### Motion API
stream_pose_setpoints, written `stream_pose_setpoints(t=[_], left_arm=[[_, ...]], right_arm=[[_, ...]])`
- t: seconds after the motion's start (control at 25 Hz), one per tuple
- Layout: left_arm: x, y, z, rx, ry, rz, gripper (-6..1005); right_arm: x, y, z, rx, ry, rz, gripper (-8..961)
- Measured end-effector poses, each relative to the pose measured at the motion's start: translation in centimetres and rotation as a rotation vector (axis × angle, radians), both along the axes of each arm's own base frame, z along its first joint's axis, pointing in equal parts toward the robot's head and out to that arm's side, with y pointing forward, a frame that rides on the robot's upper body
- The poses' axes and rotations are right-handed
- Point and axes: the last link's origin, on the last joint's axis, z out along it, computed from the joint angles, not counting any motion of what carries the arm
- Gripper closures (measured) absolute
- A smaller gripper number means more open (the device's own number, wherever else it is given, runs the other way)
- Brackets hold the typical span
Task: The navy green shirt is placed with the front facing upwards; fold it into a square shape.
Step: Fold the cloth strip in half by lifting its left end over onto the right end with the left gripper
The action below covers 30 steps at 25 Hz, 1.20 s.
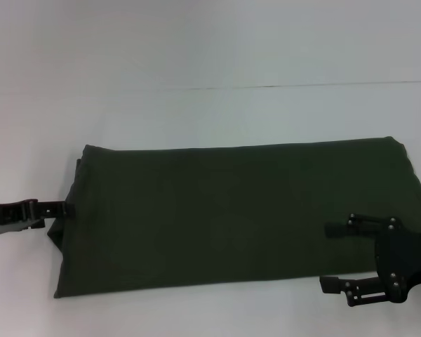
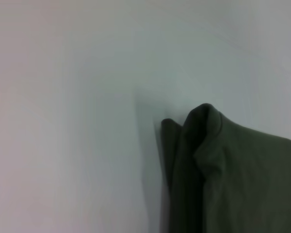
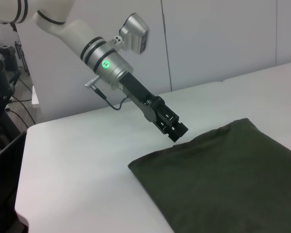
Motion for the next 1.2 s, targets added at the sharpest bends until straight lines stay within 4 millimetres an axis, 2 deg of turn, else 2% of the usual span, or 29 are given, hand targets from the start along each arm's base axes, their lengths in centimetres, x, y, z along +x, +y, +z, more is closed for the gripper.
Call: stream_pose_setpoints(t=[0.64,1.2], left_arm=[[-0.3,0.1,-0.9,-0.013,0.034,0.004,209],[0.5,0.1,-2.0,-0.057,-0.012,-0.012,206]], right_arm=[[0.1,0.2,-0.2,0.009,-0.001,-0.013,6],[0.1,0.4,-0.1,0.012,-0.007,-0.018,6]])
